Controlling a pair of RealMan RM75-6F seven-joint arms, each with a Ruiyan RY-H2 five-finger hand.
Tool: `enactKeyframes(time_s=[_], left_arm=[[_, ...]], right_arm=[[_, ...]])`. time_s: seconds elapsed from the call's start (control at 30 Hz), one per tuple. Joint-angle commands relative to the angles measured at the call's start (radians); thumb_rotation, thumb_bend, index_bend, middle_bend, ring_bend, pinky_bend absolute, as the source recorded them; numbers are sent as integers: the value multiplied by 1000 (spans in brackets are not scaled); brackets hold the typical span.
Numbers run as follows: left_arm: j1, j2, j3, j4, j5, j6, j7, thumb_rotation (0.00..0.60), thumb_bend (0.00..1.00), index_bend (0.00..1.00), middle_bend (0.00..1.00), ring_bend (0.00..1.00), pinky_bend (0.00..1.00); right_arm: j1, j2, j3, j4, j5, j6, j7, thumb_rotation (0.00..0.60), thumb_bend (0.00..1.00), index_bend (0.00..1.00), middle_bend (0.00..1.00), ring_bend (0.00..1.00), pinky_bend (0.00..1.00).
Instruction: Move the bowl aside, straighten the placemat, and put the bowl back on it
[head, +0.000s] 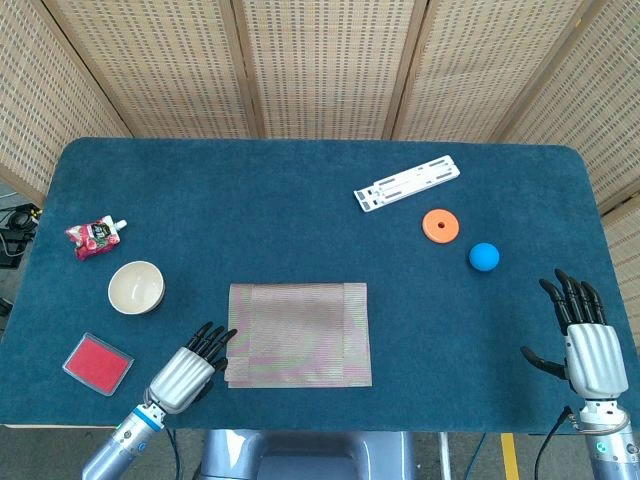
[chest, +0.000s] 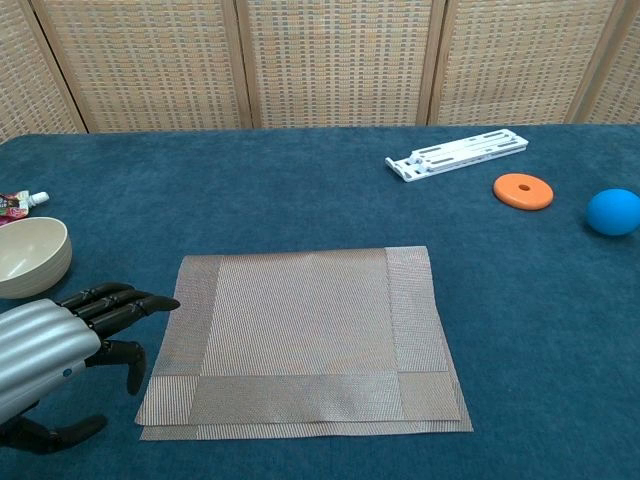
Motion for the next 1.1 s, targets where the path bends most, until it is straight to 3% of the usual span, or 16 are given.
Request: enactKeyframes(time_s=[0.03,0.77,0.93,1.1], left_arm=[[-7,-19,-11,19,-14,-19,2,600,356,460,0,0,0],[-21,-92,-26,65,-36,-52,34,600,365,499,0,0,0],[-25,-101,-27,73,-41,-58,34,600,407,511,0,0,0],[-27,-103,-24,73,-36,-52,24,600,411,592,0,0,0]], right_arm=[[0,1,0,0,1,0,2,600,139,127,0,0,0],[0,4,0,-3,2,-4,9,600,139,128,0,0,0],[0,5,0,-5,2,-3,11,600,139,127,0,0,0],[0,6,0,-5,2,-5,12,600,139,127,0,0,0]])
